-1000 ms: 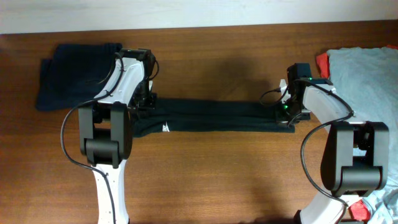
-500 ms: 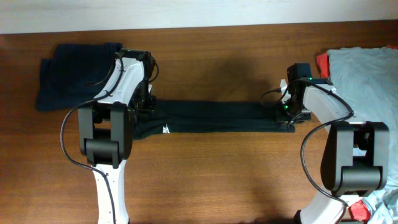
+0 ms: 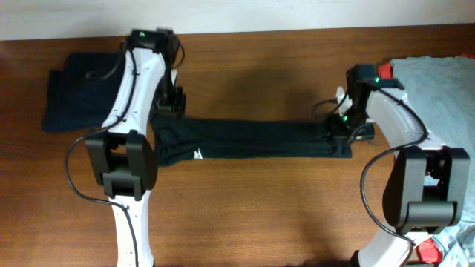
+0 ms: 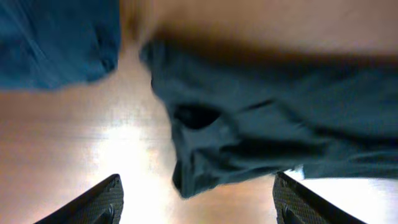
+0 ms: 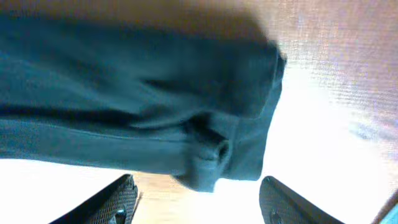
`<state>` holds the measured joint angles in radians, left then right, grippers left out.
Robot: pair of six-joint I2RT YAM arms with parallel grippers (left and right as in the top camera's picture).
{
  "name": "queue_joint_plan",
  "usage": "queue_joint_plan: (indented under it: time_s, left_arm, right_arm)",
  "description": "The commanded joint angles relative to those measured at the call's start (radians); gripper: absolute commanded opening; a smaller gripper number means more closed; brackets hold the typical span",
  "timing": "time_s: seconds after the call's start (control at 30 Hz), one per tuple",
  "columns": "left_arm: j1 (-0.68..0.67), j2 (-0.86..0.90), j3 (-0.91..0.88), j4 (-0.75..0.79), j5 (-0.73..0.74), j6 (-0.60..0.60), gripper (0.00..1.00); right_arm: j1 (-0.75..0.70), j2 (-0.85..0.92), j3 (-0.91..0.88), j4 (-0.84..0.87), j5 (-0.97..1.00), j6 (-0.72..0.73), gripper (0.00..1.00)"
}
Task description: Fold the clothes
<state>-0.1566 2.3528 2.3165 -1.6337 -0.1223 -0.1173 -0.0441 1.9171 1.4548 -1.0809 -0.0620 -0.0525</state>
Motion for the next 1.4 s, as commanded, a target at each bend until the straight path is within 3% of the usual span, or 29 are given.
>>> queue_joint_plan:
  time_s: [0.0, 0.1, 0.13, 0.23, 0.3, 0.67, 0.93, 1.37]
  left_arm:
    - [0.004, 0.003, 0.052, 0.033, 0.083, -0.002, 0.73]
    - [0.004, 0.006, 0.04, 0.059, 0.082, -0.002, 0.58]
    - [0.004, 0.007, 0.036, 0.065, 0.082, -0.002, 0.56]
    - [0.004, 0.007, 0.026, 0.081, 0.082, -0.002, 0.56]
    - [0.004, 0.008, 0.025, 0.082, 0.082, -0.002, 0.56]
    - [0.0, 0.009, -0.01, 0.138, 0.114, -0.002, 0.5]
    - [0.0, 0.01, -0.203, 0.291, 0.15, -0.002, 0.49]
    - [0.003, 0.011, -0.305, 0.412, 0.141, -0.001, 0.5]
  right_arm:
    - [0.005, -0.002, 0.07, -0.034, -0.089, 0.004, 0.68]
    - [0.004, -0.001, 0.071, -0.02, -0.093, 0.004, 0.57]
    - [0.005, 0.001, 0.069, -0.012, -0.101, 0.004, 0.49]
    - [0.005, 0.001, 0.049, 0.034, -0.115, 0.004, 0.26]
    - [0.005, 0.003, 0.023, 0.076, -0.115, 0.004, 0.2]
    - [0.004, 0.003, -0.127, 0.269, -0.057, 0.004, 0.2]
    - [0.003, 0.003, -0.167, 0.346, 0.105, 0.005, 0.22]
    - [0.003, 0.0, -0.185, 0.529, 0.108, 0.008, 0.24]
